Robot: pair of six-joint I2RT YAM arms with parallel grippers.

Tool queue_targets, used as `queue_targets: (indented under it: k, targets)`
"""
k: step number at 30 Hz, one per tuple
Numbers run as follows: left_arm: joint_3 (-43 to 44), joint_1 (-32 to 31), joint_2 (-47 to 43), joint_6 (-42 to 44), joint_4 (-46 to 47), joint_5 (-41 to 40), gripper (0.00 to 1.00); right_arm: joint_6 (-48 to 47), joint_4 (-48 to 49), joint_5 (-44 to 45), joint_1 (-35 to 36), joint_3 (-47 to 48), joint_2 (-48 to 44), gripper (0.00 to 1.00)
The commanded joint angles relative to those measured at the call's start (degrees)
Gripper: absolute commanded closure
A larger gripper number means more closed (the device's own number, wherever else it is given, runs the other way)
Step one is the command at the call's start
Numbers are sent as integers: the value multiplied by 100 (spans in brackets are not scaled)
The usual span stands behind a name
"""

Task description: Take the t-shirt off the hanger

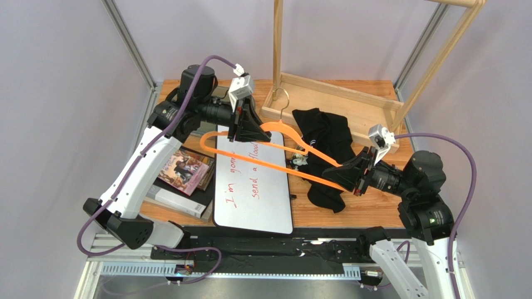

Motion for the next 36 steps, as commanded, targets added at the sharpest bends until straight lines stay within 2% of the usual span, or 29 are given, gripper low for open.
queue_targets:
  k: [1, 5, 6, 8, 11, 16, 21, 24, 26, 28, 30, 34, 36]
  targets:
    - [-57, 25, -266, -1416, 1236, -970, 67, 109, 328, 827, 12, -95, -350, 100]
    - [-180, 25, -468, -1804, 1306, -1787, 51, 135, 319, 995, 12, -113, -412, 100]
    - [-250, 25, -538, -1857, 1332, -1946, 44, 144, 319, 1003, 3, -113, -395, 100]
    - [-320, 25, -767, -2007, 1394, -2306, 40, 179, 328, 995, 12, -113, -368, 100]
    - [-470, 25, -1109, -2331, 1692, -2467, 41, 171, 258, 1012, 3, -122, -368, 100]
    - [-927, -71, -1750, -3025, 2711, -2799, 44, 214, 240, 960, 12, -131, -351, 100]
    - [-761, -423, -1665, -3430, 3046, -3240, 43, 276, 266, 775, 12, -61, -351, 100]
    - [-138, -476, -1226, -3291, 2845, -2714, 41, 267, 266, 626, 12, -17, -377, 100]
    - [649, -476, -752, -2538, 2295, -1740, 39, 241, 249, 407, 3, 10, -377, 100]
    - [1188, -467, -347, -1826, 1827, -1378, 39, 276, 258, 275, 3, 45, -377, 100]
    - [1980, -467, -83, -1298, 1167, -1342, 38, 232, 153, 151, 3, 124, -351, 100]
    - [2377, -318, 111, -1312, 1385, -992, 25, 223, 73, -112, 12, 194, -324, 100]
    - [2789, -318, 487, -1365, 1237, -640, 25, 276, 161, -244, 3, 159, -315, 100]
